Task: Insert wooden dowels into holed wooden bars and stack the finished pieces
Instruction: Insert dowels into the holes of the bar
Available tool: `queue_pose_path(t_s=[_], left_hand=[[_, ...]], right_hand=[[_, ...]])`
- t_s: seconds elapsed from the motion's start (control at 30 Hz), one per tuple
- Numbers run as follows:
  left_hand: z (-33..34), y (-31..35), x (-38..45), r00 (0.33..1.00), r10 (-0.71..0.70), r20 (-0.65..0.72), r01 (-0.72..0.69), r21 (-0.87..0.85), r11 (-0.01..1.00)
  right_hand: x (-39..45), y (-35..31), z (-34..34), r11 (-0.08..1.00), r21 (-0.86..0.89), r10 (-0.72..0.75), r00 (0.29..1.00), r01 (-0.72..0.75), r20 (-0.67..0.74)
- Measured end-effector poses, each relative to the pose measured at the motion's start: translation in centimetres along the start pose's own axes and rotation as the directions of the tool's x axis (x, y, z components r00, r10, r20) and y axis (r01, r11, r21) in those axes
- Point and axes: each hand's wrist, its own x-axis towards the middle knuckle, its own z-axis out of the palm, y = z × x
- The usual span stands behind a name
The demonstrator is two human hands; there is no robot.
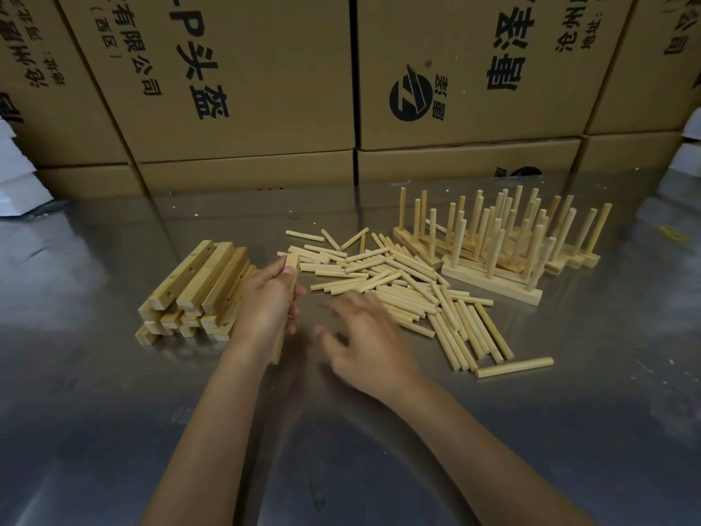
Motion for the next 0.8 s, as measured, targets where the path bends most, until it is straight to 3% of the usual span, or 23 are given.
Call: queue_pose_path(t_s=[0.1,0.17,0.27,0.43,0.7,0.8], left_hand=[[0.1,-0.5,0.5,0.998,-0.061,0.033,0.062,-0.006,0.998],[0.1,-0.8,0.6,0.995,-0.080,0.055,0.081,-0.010,0.997],[0.1,-0.9,0.8,0.993,-0.104,0.061,0.105,-0.016,0.994],[0.2,-1.1,0.9,0.987,-0.135,0.087,0.138,-0.034,0.990],[0.8,-1.4,0.5,0.937,-0.254,0.240,0.264,-0.009,0.965],[0.9,-1.2,0.0,0.909,-0.271,0.315,0.302,-0.053,0.952]], right_hand=[[0.2,2.7,-2.3,0.956,-0.276,0.061,0.990,-0.096,-0.130],[0.4,4.2,-3.6,0.922,-0.337,0.157,0.980,-0.190,-0.124],[0.4,5.3,-4.5,0.922,-0.305,0.244,0.969,-0.241,-0.028],[0.6,5.5,-4.9,0.940,-0.284,0.222,0.971,-0.188,0.091],[0.1,5.0,-4.8,0.943,-0.315,0.153,0.981,-0.108,0.120],[0.4,4.4,-4.7,0.978,-0.169,0.132,0.991,-0.126,0.022]])
